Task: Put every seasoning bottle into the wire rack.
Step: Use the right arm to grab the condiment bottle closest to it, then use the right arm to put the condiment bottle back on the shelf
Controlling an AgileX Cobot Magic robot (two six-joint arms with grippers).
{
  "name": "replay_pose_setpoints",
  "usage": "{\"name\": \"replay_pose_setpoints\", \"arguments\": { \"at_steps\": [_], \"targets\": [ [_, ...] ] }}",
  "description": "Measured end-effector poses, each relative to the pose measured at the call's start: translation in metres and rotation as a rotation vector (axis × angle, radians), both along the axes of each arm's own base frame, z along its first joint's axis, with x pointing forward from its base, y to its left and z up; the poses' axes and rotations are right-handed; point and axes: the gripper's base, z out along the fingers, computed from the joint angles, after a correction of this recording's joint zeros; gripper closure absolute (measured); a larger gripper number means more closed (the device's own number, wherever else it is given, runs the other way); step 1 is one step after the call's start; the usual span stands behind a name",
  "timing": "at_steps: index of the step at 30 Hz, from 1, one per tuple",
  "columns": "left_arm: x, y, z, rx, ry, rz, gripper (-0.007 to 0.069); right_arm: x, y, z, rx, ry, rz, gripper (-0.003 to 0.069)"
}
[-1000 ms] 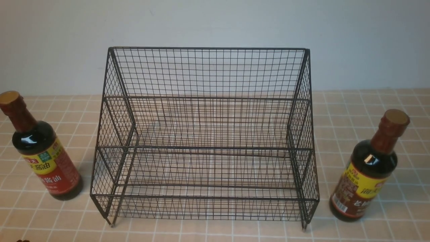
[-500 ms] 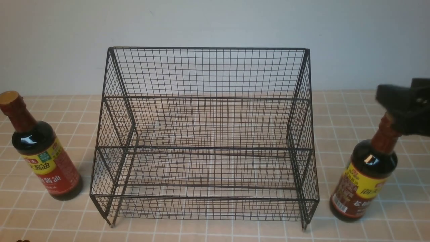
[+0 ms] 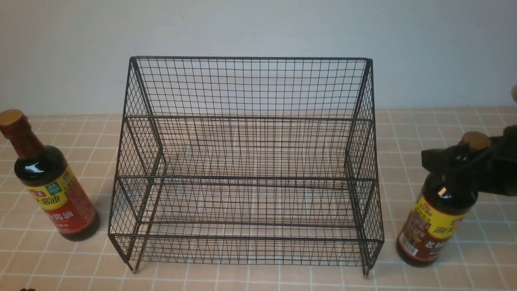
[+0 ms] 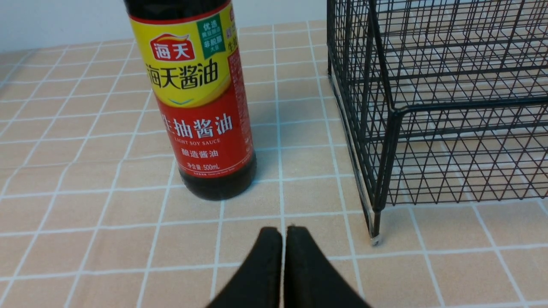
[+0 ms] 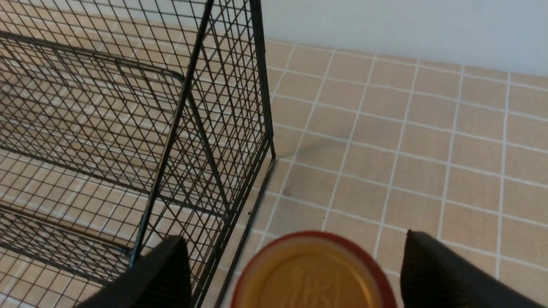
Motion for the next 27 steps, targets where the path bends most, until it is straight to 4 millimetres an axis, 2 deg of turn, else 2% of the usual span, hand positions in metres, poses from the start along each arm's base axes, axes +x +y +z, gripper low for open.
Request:
{"name": "replay_pose_setpoints", "arguments": {
  "at_steps": [2,5,11,15,17,18,19,24,27],
  "targets": [
    [0.0,0.0,0.0,0.0,0.0,0.0,0.0631,0.001,0.0,-0.001,-0.011,0.002,0.002,0.0172],
    [0.0,0.0,0.0,0.0,0.0,0.0,0.0631,0.001,-0.001,-0.001,-0.033,-0.004,0.009,0.0393],
    [0.0,0.0,0.0,0.0,0.0,0.0,0.0631,0.001,-0.001,0.003,-0.077,-0.005,0.033,0.0389],
    [0.0,0.0,0.0,0.0,0.0,0.0,0.0631,-0.002,-0.002,0.022,-0.106,-0.008,0.057,0.0389],
    [0.0,0.0,0.0,0.0,0.0,0.0,0.0631,-0.005,-0.002,0.048,-0.108,-0.062,0.064,0.0389],
    [0.0,0.0,0.0,0.0,0.0,0.0,0.0631,-0.005,-0.002,0.051,-0.107,-0.068,0.064,0.0389],
    [0.0,0.0,0.0,0.0,0.0,0.0,0.0631,-0.007,-0.002,0.07,-0.099,-0.11,0.065,0.0389],
    [0.0,0.0,0.0,0.0,0.0,0.0,0.0631,-0.014,-0.002,0.135,-0.075,-0.25,0.077,0.0389],
    [0.0,0.0,0.0,0.0,0.0,0.0,0.0631,-0.02,-0.001,0.162,-0.055,-0.322,0.1,0.0389]
  ]
}}
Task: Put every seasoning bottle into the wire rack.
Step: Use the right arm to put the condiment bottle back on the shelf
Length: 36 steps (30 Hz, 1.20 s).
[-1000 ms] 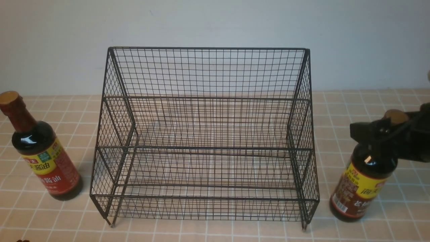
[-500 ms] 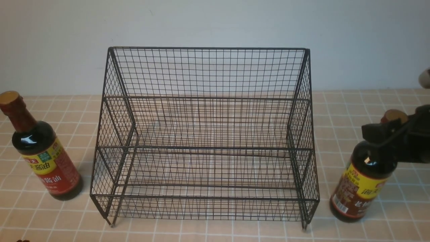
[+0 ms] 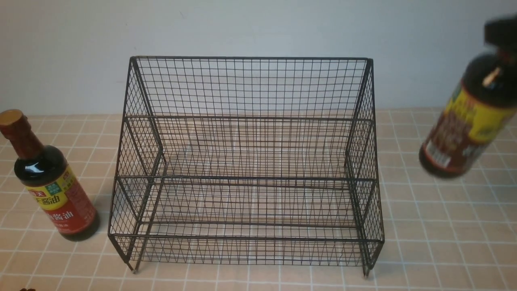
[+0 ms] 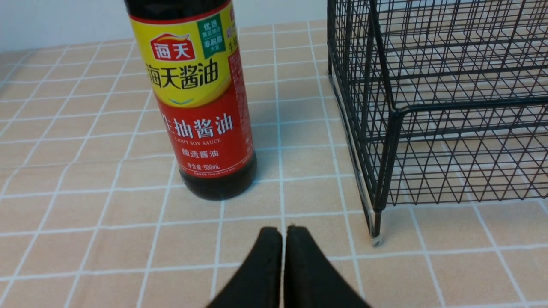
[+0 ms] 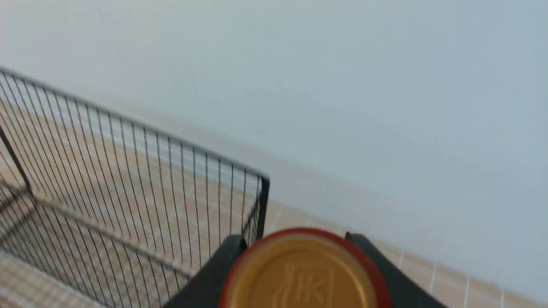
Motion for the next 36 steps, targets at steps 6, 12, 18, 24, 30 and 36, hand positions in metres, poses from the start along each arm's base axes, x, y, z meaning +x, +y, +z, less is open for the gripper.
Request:
{"name": "replay_pose_setpoints", "arguments": {
  "at_steps": [6,12,18,24,30,36],
  "targets": [
    [0.0,0.0,0.0,0.0,0.0,0.0,0.0631,-0.009,0.009,0.027,0.077,-0.087,0.116,0.0389],
    [0.0,0.0,0.0,0.0,0.0,0.0,0.0631,0.008,0.028,0.022,0.17,-0.068,0.266,0.0389],
    [0.0,0.0,0.0,0.0,0.0,0.0,0.0631,0.037,0.044,0.008,0.228,-0.045,0.36,0.0389],
    [0.0,0.0,0.0,0.0,0.0,0.0,0.0631,0.068,0.052,-0.009,0.256,-0.033,0.376,0.0389],
    [0.0,0.0,0.0,0.0,0.0,0.0,0.0631,0.098,0.058,-0.034,0.235,0.005,0.362,0.0389],
    [0.0,0.0,0.0,0.0,0.0,0.0,0.0631,0.115,0.063,-0.055,0.198,0.051,0.374,0.0389]
  ]
}}
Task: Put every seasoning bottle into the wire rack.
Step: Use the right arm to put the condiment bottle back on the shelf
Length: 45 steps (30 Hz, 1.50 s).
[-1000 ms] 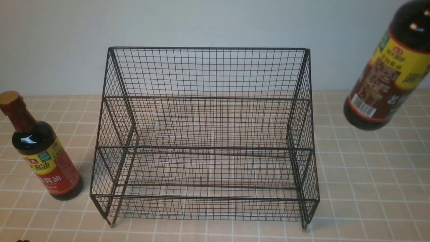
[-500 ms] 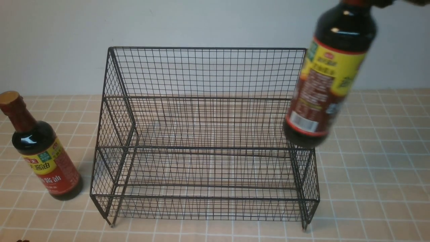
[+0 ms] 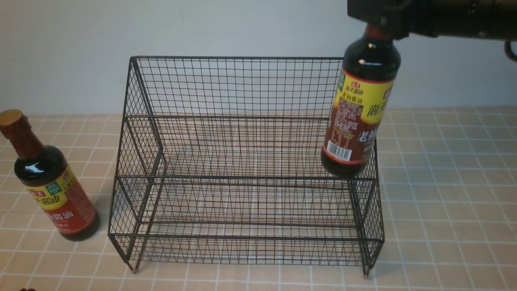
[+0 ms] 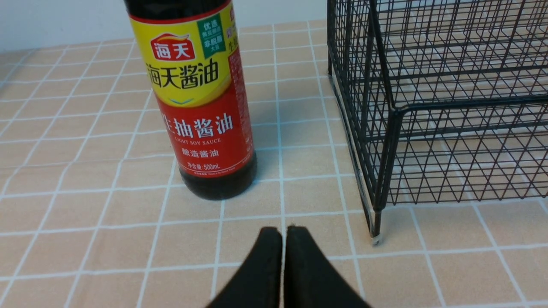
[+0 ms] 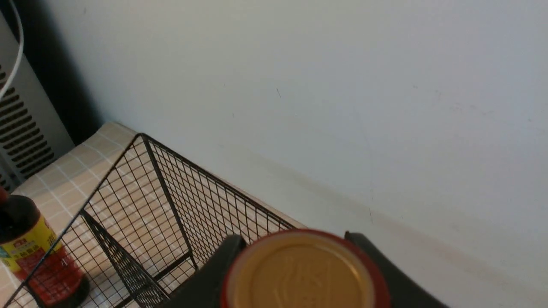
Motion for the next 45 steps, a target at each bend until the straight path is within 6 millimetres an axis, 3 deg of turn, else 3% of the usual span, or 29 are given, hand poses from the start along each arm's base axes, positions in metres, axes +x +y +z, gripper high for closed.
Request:
{"name": "replay_pose_setpoints", "arguments": {
  "at_steps": [13,24,38,43,45],
  "targets": [
    [0.0,0.0,0.0,0.0,0.0,0.0,0.0631,-0.002,0.005,-0.03,-0.235,0.086,0.177,0.0389],
    [0.0,0.0,0.0,0.0,0.0,0.0,0.0631,0.009,0.011,-0.062,-0.298,0.197,0.278,0.0389],
    [0.0,0.0,0.0,0.0,0.0,0.0,0.0631,0.009,0.011,-0.061,-0.313,0.195,0.288,0.0386],
    [0.0,0.0,0.0,0.0,0.0,0.0,0.0631,0.004,0.009,-0.051,-0.311,0.163,0.269,0.0279],
    [0.0,0.0,0.0,0.0,0.0,0.0,0.0631,-0.004,0.006,-0.035,-0.302,0.112,0.24,0.0217]
  ]
}}
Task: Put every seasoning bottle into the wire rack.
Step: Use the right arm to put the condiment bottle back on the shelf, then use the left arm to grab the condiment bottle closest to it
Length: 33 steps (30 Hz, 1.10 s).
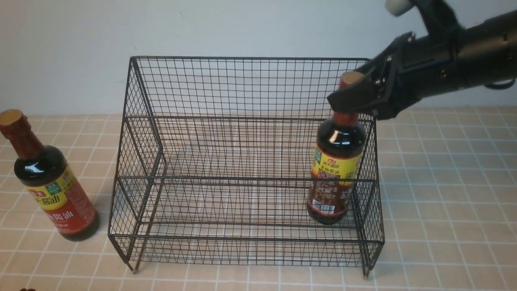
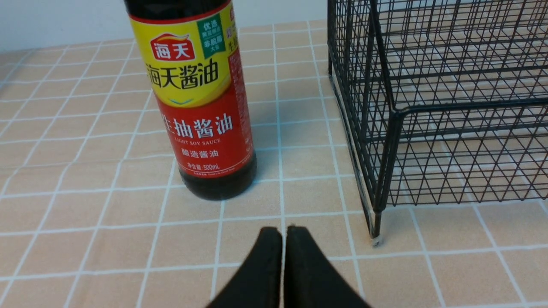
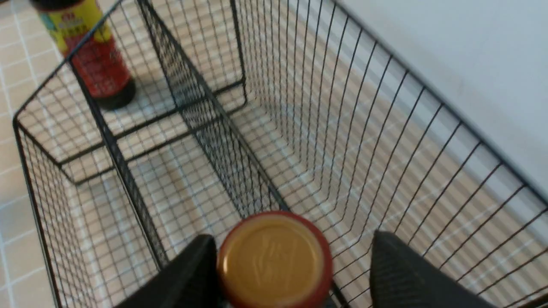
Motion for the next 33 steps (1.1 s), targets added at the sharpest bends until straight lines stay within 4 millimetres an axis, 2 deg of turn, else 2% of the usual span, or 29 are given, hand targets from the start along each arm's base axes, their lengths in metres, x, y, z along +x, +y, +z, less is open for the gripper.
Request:
{"name": "replay_pose_setpoints", "arguments": {
  "at_steps": [4,8,9,10,11,12,13,18,19,21,22,24,25,27,28,31,33],
  "targets": [
    [0.0,0.0,0.0,0.0,0.0,0.0,0.0631,-0.013,-0.006,0.022,0.019,-0.062,-0.048,0.0194],
    [0.0,0.0,0.0,0.0,0.0,0.0,0.0631,-0.039,-0.019,0.051,0.029,-0.096,-0.156,0.0216],
    [0.0,0.0,0.0,0.0,0.0,0.0,0.0631,-0.039,-0.019,0.05,0.022,-0.092,-0.164,0.0221],
    [0.0,0.0,0.0,0.0,0.0,0.0,0.0631,-0.052,-0.027,0.062,0.051,-0.075,-0.236,0.0252],
    [0.0,0.0,0.0,0.0,0.0,0.0,0.0631,-0.054,-0.028,0.063,0.058,-0.06,-0.254,0.0262],
    [0.0,0.0,0.0,0.0,0.0,0.0,0.0631,-0.068,-0.038,0.073,0.102,-0.022,-0.34,0.0308],
    [0.0,0.0,0.0,0.0,0.0,0.0,0.0631,-0.072,-0.039,0.076,0.121,-0.007,-0.359,0.0315],
    [0.0,0.0,0.0,0.0,0.0,0.0,0.0631,-0.132,-0.074,0.097,0.12,0.066,-0.62,0.0562],
    [0.0,0.0,0.0,0.0,0.0,0.0,0.0631,-0.134,-0.076,0.097,0.105,0.061,-0.636,0.0581],
    [0.0,0.0,0.0,0.0,0.0,0.0,0.0631,-0.169,-0.093,0.107,0.096,0.033,-0.763,0.0648],
    [0.0,0.0,0.0,0.0,0.0,0.0,0.0631,-0.185,-0.1,0.111,0.109,0.008,-0.811,0.0659],
    [0.0,0.0,0.0,0.0,0.0,0.0,0.0631,-0.202,-0.107,0.116,0.129,-0.024,-0.863,0.0665],
    [0.0,0.0,0.0,0.0,0.0,0.0,0.0631,-0.232,-0.115,0.123,0.193,-0.078,-0.905,0.067],
    [0.0,0.0,0.0,0.0,0.0,0.0,0.0631,-0.273,-0.124,0.129,0.283,-0.161,-0.928,0.0671],
    [0.0,0.0,0.0,0.0,0.0,0.0,0.0631,-0.3,-0.128,0.128,0.348,-0.22,-0.926,0.0671],
    [0.0,0.0,0.0,0.0,0.0,0.0,0.0631,-0.332,-0.134,0.118,0.441,-0.32,-0.911,0.0671],
    [0.0,0.0,0.0,0.0,0.0,0.0,0.0631,-0.342,-0.135,0.109,0.482,-0.378,-0.897,0.0671]
  ]
}}
